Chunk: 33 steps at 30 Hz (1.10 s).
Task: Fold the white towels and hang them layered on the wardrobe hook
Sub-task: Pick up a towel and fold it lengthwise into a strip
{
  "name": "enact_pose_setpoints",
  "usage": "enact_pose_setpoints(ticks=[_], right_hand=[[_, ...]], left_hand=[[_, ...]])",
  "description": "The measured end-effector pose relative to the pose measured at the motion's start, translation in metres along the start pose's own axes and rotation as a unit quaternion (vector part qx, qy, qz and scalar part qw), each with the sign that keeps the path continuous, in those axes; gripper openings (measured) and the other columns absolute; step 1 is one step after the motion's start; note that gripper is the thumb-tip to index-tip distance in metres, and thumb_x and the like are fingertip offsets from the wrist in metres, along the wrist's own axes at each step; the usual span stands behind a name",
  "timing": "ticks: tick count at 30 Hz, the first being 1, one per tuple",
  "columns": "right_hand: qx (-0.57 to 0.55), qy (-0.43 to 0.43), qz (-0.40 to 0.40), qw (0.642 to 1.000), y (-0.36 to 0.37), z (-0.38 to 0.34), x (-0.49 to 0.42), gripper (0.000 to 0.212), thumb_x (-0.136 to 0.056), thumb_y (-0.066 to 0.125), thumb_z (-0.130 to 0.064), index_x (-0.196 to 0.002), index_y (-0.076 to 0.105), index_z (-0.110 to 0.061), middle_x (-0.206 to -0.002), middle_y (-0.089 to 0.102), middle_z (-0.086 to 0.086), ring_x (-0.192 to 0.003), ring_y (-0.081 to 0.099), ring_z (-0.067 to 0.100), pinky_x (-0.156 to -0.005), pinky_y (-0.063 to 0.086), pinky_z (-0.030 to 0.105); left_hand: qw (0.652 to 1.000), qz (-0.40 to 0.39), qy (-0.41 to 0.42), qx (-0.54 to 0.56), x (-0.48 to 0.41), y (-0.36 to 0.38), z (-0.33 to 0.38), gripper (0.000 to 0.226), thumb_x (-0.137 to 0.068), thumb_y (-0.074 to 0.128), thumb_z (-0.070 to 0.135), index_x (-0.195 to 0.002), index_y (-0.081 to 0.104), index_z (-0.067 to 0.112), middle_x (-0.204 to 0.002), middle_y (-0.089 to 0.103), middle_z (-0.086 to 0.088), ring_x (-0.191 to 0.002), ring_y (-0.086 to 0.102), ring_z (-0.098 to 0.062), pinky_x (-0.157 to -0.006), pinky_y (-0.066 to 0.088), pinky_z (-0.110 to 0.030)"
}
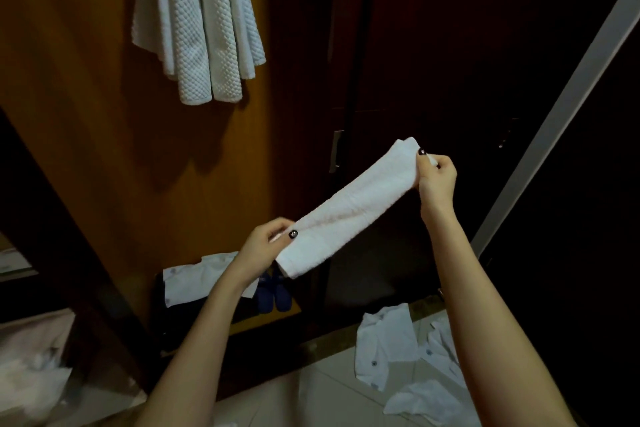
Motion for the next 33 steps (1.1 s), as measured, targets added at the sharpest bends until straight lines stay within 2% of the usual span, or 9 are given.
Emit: enact_pose_setpoints(ticks=[5,9,13,21,25,26,27,30,33], right_hand=[[0.029,-0.082,-0.01,0.996,-0.005,0.014,0.004,0.025,-0.097,0.057,-0.015,-0.121,0.052,-0.012,-0.103,0.057,-0.006,-0.082,0.059,-0.005,-0.066,0.051,0.016],[-0.007,-0.051,-0.088,0.995,-0.001,0.021,0.003,0.023,-0.098,0.056,-0.013,-0.12,0.062,-0.017,-0.11,0.066,0.003,-0.091,0.067,0.012,-0.068,0.057,0.024],[-0.008,-0.047,-0.144,0.988,0.009,0.017,-0.006,0.018,-0.098,0.054,-0.011,-0.11,0.066,-0.019,-0.103,0.067,0.003,-0.088,0.069,0.014,-0.068,0.056,0.024],[-0.039,0.001,-0.263,0.964,0.073,-0.04,-0.037,0.035,-0.096,0.046,-0.002,-0.102,0.072,-0.025,-0.115,0.059,-0.004,-0.092,0.066,0.013,-0.066,0.056,0.022],[-0.082,0.033,-0.324,0.942,0.118,-0.074,-0.065,0.039,-0.093,0.044,0.005,-0.113,0.07,-0.016,-0.116,0.06,0.004,-0.093,0.067,0.019,-0.068,0.058,0.028],[-0.092,0.024,-0.339,0.936,0.13,-0.084,-0.071,0.037,-0.092,0.049,0.005,-0.113,0.07,-0.017,-0.119,0.06,0.005,-0.093,0.069,0.019,-0.069,0.058,0.028],[-0.099,0.011,-0.35,0.932,0.142,-0.094,-0.078,0.035,-0.09,0.054,0.005,-0.113,0.069,-0.017,-0.12,0.06,0.005,-0.09,0.071,0.016,-0.07,0.058,0.028],[-0.102,-0.017,-0.362,0.926,0.179,-0.126,-0.102,0.037,-0.089,0.055,0.007,-0.121,0.066,-0.008,-0.109,0.065,0.007,-0.074,0.069,0.01,-0.069,0.057,0.026],[-0.106,-0.032,-0.38,0.918,0.221,-0.161,-0.13,0.04,-0.09,0.051,0.009,-0.128,0.06,0.0,-0.092,0.06,0.003,-0.064,0.065,0.004,-0.065,0.056,0.023]], left_hand=[[0.998,-0.038,-0.019,0.04,-0.003,-0.03,0.011,0.032,-0.098,0.051,0.009,-0.1,0.075,0.031,-0.1,0.067,0.019,-0.084,0.059,-0.008,-0.066,0.049,-0.021],[0.991,-0.113,-0.059,0.025,-0.012,-0.057,0.023,0.025,-0.086,0.057,0.02,-0.099,0.078,0.025,-0.097,0.059,0.001,-0.065,0.048,-0.01,-0.053,0.045,-0.018],[0.985,-0.156,-0.032,-0.061,-0.026,-0.087,0.048,0.027,-0.075,0.071,0.031,-0.1,0.073,0.039,-0.101,0.066,0.017,-0.051,0.043,-0.001,-0.045,0.032,-0.013],[0.994,0.0,0.048,-0.1,-0.068,-0.175,0.107,0.046,-0.091,0.058,0.0,-0.09,0.078,0.041,-0.106,0.072,0.016,-0.092,0.063,0.002,-0.072,0.048,-0.009],[0.989,0.088,0.088,-0.074,-0.084,-0.22,0.137,0.05,-0.094,0.054,-0.002,-0.087,0.078,0.041,-0.102,0.072,0.008,-0.088,0.064,0.006,-0.065,0.039,-0.005],[0.988,0.08,0.099,-0.082,-0.088,-0.231,0.147,0.044,-0.095,0.055,0.001,-0.096,0.077,0.039,-0.103,0.072,0.004,-0.067,0.041,0.009,-0.072,0.05,-0.008],[0.988,0.064,0.107,-0.091,-0.093,-0.241,0.158,0.037,-0.094,0.057,0.004,-0.106,0.073,0.035,-0.108,0.067,0.0,-0.103,0.031,0.007,-0.074,0.027,0.0],[0.986,0.067,0.113,-0.103,-0.115,-0.273,0.191,0.036,-0.089,0.065,0.006,-0.118,0.067,0.027,-0.125,0.061,0.005,-0.105,0.055,0.013,-0.071,0.045,-0.004],[0.981,0.107,0.139,-0.086,-0.141,-0.307,0.224,0.036,-0.088,0.066,0.006,-0.113,0.071,0.032,-0.131,0.054,0.011,-0.108,0.06,-0.001,-0.074,0.052,-0.013]])
Point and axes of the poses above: each hand's wrist, its own x-axis away from the middle knuckle, its own y-axis out of the palm, z = x × y, the point moved 2 cm from there along -x, towards the middle knuckle
